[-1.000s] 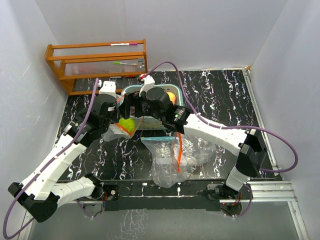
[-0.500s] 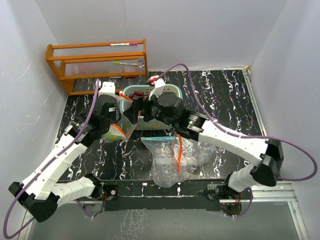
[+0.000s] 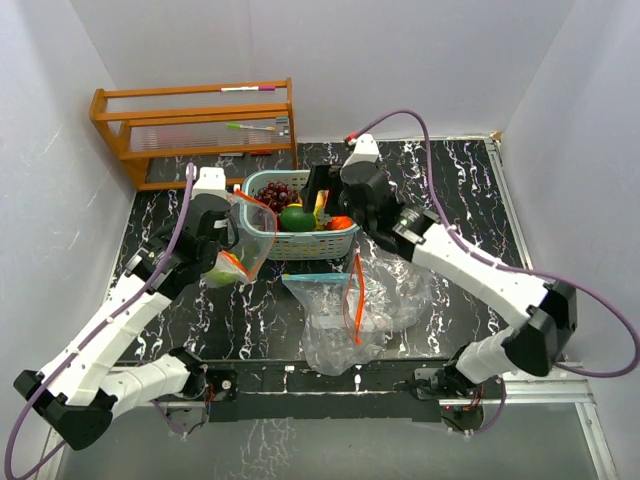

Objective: Place the food in the zip-top bag and seal the zipper
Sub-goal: Place the fake vegetable in the zipper food storage bag, then pick up the fake fruit from the bin.

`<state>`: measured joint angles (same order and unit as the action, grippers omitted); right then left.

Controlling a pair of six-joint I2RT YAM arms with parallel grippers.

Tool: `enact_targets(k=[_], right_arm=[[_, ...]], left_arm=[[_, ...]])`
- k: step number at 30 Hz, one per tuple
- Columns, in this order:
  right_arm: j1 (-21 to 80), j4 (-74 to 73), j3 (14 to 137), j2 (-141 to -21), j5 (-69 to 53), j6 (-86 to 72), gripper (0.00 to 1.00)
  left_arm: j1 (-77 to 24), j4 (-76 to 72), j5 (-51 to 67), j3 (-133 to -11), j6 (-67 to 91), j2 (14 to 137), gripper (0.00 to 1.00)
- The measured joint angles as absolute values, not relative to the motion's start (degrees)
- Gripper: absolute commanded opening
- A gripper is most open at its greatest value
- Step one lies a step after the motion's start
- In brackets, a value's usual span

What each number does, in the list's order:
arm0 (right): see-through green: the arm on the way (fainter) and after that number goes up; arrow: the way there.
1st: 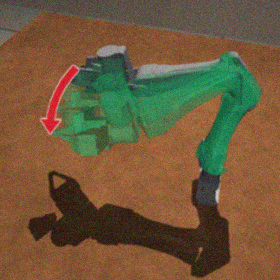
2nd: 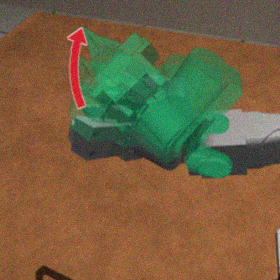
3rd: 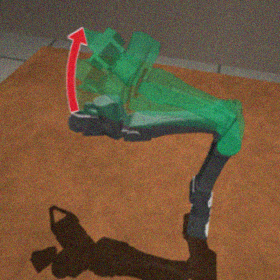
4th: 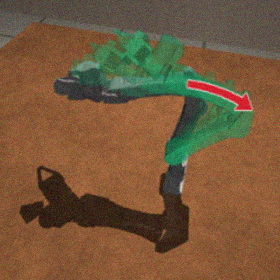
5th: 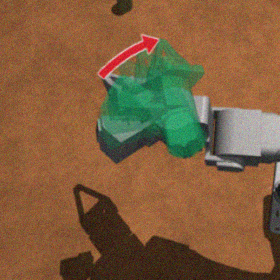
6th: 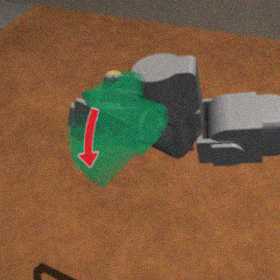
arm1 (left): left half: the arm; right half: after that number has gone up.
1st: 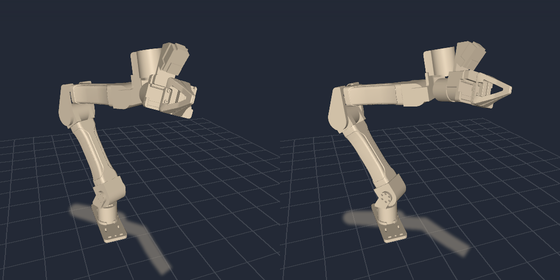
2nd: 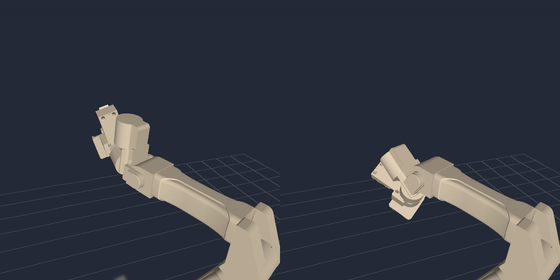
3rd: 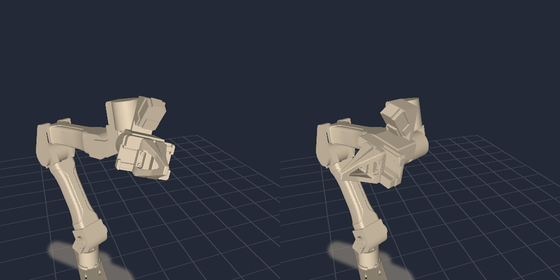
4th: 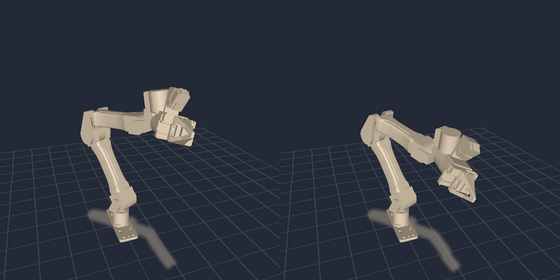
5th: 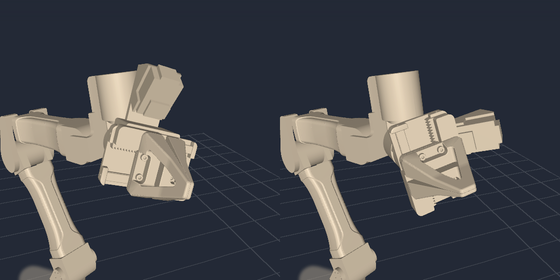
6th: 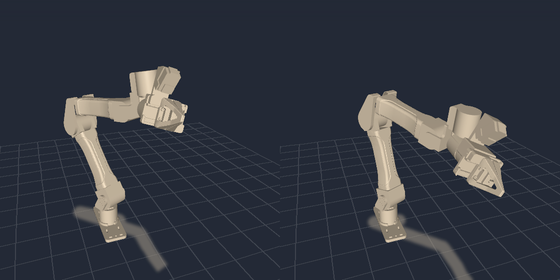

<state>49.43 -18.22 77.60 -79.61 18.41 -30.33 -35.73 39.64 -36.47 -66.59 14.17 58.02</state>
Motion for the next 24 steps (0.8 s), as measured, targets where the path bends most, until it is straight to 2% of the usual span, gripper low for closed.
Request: enact_targets(k=[5,11,18,20,24], right_arm=[[42.4,-23.1,80.3,-87.5,18.4,-30.3,0.89],[41.9,-26.6,83.6,-95.0,17.4,-29.0,0.84],[42.0,-28.1,83.5,-95.5,17.3,-28.8,0.78],[42.0,-28.4,83.3,-95.5,17.5,-28.8,0.72],[42.0,-28.9,82.6,-95.5,17.9,-28.8,0.70]], left_arm=[[-35.7,39.6,-36.4,-66.6,14.2,56.6,0.00],[-35.7,39.6,-36.4,-66.5,14.2,56.2,0.00],[-35.7,39.6,-36.4,-65.5,14.2,55.5,0.00],[-35.7,39.6,-36.4,-65.5,14.2,55.5,0.00],[-35.7,39.6,-36.4,-65.5,14.1,55.4,0.00]])
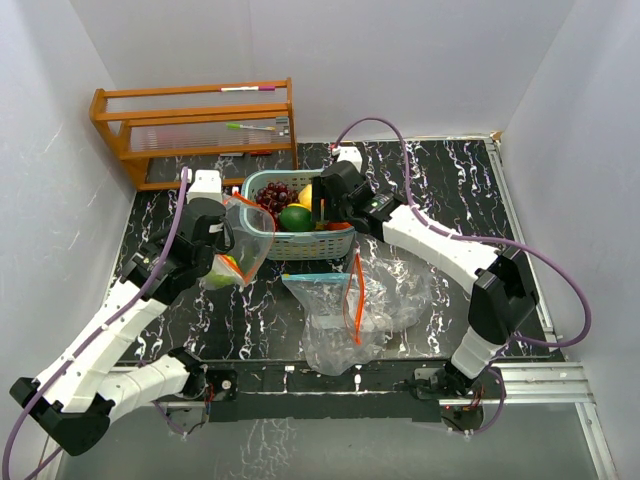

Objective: Place the food in the zip-top bag and seal the zipper
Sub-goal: Pick up the fake fruit from the bin.

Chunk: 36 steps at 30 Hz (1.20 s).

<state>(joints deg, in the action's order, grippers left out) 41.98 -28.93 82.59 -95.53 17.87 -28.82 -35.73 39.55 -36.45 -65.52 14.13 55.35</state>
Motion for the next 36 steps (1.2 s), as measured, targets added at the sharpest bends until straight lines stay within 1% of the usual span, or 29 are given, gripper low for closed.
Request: enact_targets(k=[3,5,7,15,20,22,25,27,28,30,33,34,36], right_arm=[[42.0,-28.9,82.1,-95.5,17.9,-28.8,0.69],[42.0,-28.5,81.1,-95.5,17.9,-28.8,0.62],[42.0,-28.7,80.3,-95.6,17.9,-28.7,0.59],[42.0,-26.9,80.1,-97.0,19.2,-27.5,0.57],[42.2,-26.4,80.2,-97.6,20.0,-26.5,0.40],[42.2,-26.3,80.4,-98.0,20.3,-26.0,0.35],[42.3,-25.9,80.4,-98.3,20.6,-25.7,0.25],[42.3,-25.7,80.4,-98.4,20.7,-25.5,0.20],[42.3,-25.6,80.4,-98.4,20.7,-25.4,0.19],[42.4,-25.3,80.4,-98.4,20.9,-25.3,0.19],[42.4,-25.1,80.4,-98.4,21.3,-25.0,0.37],[42.4,-25.1,80.4,-98.4,21.4,-24.9,0.39],[42.4,-25.1,80.4,-98.4,21.6,-24.3,0.41]], left_arm=[[-35.7,39.6,-36.4,-65.5,14.1,55.3,0.00],[-35.7,39.6,-36.4,-65.5,14.1,55.3,0.00],[-35.7,39.6,-36.4,-65.5,14.1,55.3,0.00],[-35.7,39.5,-36.4,-65.5,14.1,55.3,0.00],[-35.7,39.5,-36.4,-65.5,14.1,55.3,0.00],[-35.7,39.5,-36.3,-65.5,14.1,55.3,0.00],[-35.7,39.4,-36.2,-65.2,14.1,55.3,0.00],[-35.7,39.4,-36.1,-64.9,14.1,55.3,0.00],[-35.7,39.4,-36.0,-64.8,14.1,55.3,0.00],[-35.7,39.5,-35.9,-64.7,14.1,55.3,0.00],[-35.7,39.4,-35.9,-64.7,14.1,55.3,0.00],[-35.7,39.4,-35.9,-64.6,14.1,55.3,0.00],[-35.7,39.4,-35.8,-64.5,14.1,55.3,0.00]])
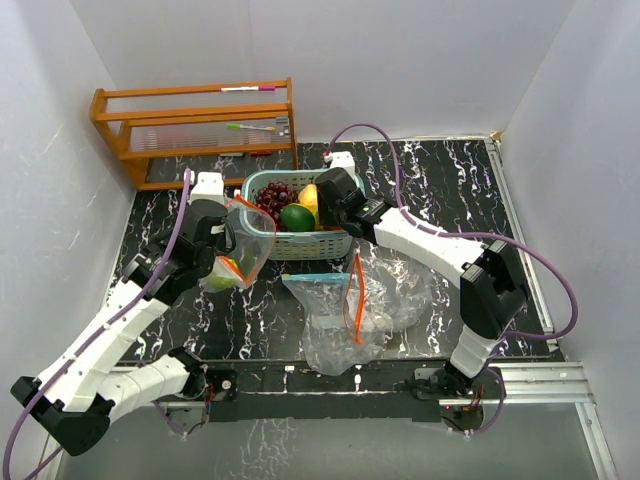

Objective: Place the food in the zip-top bag and seal the zipper
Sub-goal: Pick up the fake fruit from the bin.

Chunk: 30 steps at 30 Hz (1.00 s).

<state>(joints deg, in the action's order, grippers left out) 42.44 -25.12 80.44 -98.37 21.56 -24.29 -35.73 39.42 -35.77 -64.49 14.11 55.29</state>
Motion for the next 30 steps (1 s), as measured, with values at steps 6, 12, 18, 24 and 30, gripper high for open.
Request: enact_targets(k=[6,12,18,24,30], right_arm=[[42.4,-25.2,81.4,-98.8,22.6,-23.8,0.42],[42.4,-24.9,84.2,-101.3,23.7,-23.1,0.43],[42.4,-25.0,86.5,-104.3,25.7,-22.6,0.39],[42.4,-24.2,86.5,-104.5,27.6,-22.7,0.08],[42.6,-22.8,86.6,-104.5,28.6,-23.0,0.08]], left_arm=[[-35.7,39.4,-35.7,-64.4,14.1,55.3,0.00],[-35.7,39.4,-35.7,-64.4,14.1,55.3,0.00],[-35.7,39.4,-35.7,-64.4,14.1,55.3,0.00],[-35.7,39.4,-35.7,-64.0,14.0,55.3,0.00],[-35.7,39.4,-35.7,-63.9,14.0,55.3,0.00]])
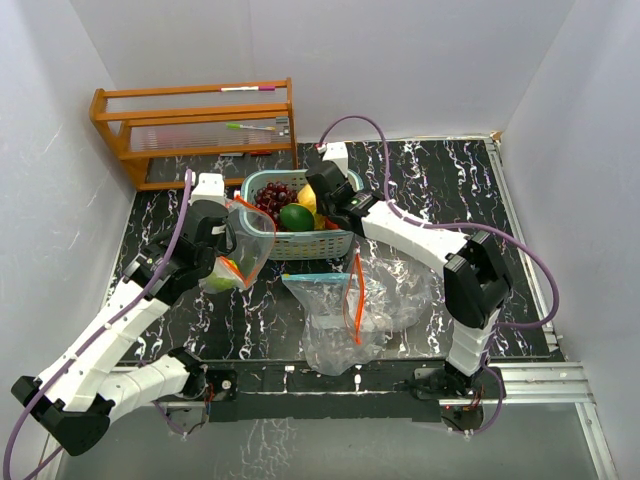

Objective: Place the food in the zip-top bag and seal the zipper
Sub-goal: Pick up the fake fruit from the bin, then place the fake fruit in the zipper food storage bag.

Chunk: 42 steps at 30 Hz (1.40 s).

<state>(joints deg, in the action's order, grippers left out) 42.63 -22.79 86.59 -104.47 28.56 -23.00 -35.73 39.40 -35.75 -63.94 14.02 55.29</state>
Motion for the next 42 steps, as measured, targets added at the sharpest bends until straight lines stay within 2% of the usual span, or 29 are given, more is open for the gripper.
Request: enact_targets(k=[6,15,20,27,30,36,38,42], right_arm=[[42.7,-24.2,86.2,-102.0,27.9,-22.9,0.08],[44.8,-23.9,84.9,-88.1,23.4,-22.2,0.07],[50.3,-21.8,84.9,-84.1,18.3,-21.1,0.07],[57.1,-18.4,84.8,-84.2,11.5,-20.9,0.09],[58.5,-17.3,84.9,-85.5,10.3,-20.9,0.21],[60.0,-16.4,85.0,-90.6,8.6,-21.0,0.35],[60.0,-16.4,85.1,-92.1,8.2,-21.0,0.44],[60.1,-16.4,85.5,-93.4,8.0,-20.9,0.47]], left_arm=[[-35.7,39.4,-35.7,-63.9,14.0,55.3,0.00],[-35.7,39.2,-35.6,-63.9,14.0,55.6,0.00],[-35.7,39.0,-35.2,-63.9,14.0,56.3,0.00],[-35.7,39.0,-34.4,-63.9,14.2,56.8,0.00],[-35.7,39.0,-34.1,-63.9,14.2,56.8,0.00],[-35.7,38.6,-33.6,-63.9,14.2,56.8,0.00],[-35.7,38.4,-33.6,-63.9,14.2,56.9,0.00],[-35.7,38.2,-33.6,-63.9,14.2,56.9,0.00]])
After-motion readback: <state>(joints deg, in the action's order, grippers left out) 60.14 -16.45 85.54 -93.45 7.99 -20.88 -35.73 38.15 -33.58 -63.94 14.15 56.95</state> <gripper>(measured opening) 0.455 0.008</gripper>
